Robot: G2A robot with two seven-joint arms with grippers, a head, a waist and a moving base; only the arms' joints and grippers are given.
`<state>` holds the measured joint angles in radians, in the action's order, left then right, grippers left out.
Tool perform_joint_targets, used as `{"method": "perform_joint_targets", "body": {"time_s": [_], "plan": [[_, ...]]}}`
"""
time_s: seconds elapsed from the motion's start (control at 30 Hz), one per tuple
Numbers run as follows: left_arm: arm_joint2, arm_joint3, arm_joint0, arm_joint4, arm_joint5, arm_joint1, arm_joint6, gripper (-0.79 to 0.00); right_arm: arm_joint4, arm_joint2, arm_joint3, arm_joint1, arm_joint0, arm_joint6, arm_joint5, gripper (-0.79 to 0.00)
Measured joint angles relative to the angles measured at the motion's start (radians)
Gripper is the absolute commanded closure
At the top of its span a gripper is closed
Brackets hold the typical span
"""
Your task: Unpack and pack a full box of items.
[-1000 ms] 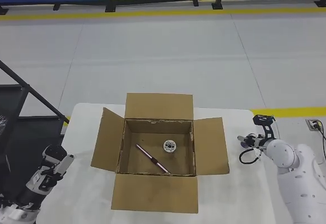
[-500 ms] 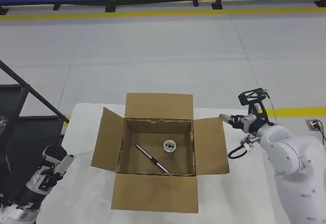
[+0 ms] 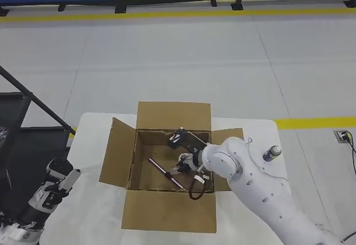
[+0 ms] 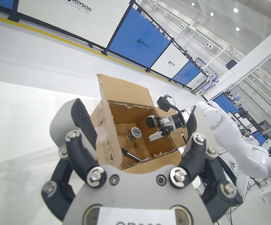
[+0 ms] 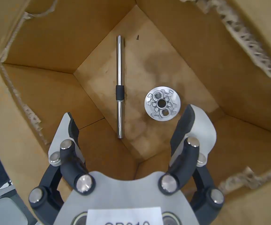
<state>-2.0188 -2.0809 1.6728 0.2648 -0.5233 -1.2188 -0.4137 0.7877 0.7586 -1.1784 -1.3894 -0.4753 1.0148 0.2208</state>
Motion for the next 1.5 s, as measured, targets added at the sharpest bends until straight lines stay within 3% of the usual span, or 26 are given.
{"method": "perform_joint_targets", "body": {"time_s": [0.23, 0.27, 0.3, 0.33, 0.43, 0.7, 0.9, 1.1, 1.33, 1.5], "plan": [[0.0, 0.0, 0.0, 0.0, 0.0, 0.0, 0.0, -0.785, 0.031, -0.137, 0.294, -0.088, 0.111, -0.091, -0.057, -0.763], [0.0, 0.0, 0.0, 0.0, 0.0, 0.0, 0.0, -0.785, 0.024, -0.145, 0.318, -0.097, 0.119, -0.1, -0.052, -0.677], [0.0, 0.0, 0.0, 0.0, 0.0, 0.0, 0.0, -0.785, 0.028, -0.157, 0.348, -0.107, 0.129, -0.111, -0.053, -0.453], [0.0, 0.0, 0.0, 0.0, 0.0, 0.0, 0.0, -0.785, 0.033, -0.165, 0.367, -0.115, 0.135, -0.119, -0.056, -0.286], [0.0, 0.0, 0.0, 0.0, 0.0, 0.0, 0.0, -0.785, 0.051, -0.19, 0.414, -0.139, 0.15, -0.139, -0.076, 0.0], [0.0, 0.0, 0.0, 0.0, 0.0, 0.0, 0.0, -0.785, 0.068, -0.205, 0.467, -0.174, 0.173, -0.163, -0.09, 0.0], [0.0, 0.0, 0.0, 0.0, 0.0, 0.0, 0.0, -0.785, 0.074, -0.167, 0.35, -0.162, 0.16, -0.134, -0.109, 0.0], [0.0, 0.0, 0.0, 0.0, 0.0, 0.0, 0.0, -0.785, 0.137, -0.036, -0.016, -0.084, 0.046, -0.003, -0.151, 0.0], [0.0, 0.0, 0.0, 0.0, 0.0, 0.0, 0.0, -0.785, 0.384, 0.271, -0.612, 0.032, -0.264, 0.127, -0.235, 0.0], [0.0, 0.0, 0.0, 0.0, 0.0, 0.0, 0.0, -0.785, 0.532, 0.51, -0.885, 0.075, -0.485, 0.141, -0.291, 0.0]]}}
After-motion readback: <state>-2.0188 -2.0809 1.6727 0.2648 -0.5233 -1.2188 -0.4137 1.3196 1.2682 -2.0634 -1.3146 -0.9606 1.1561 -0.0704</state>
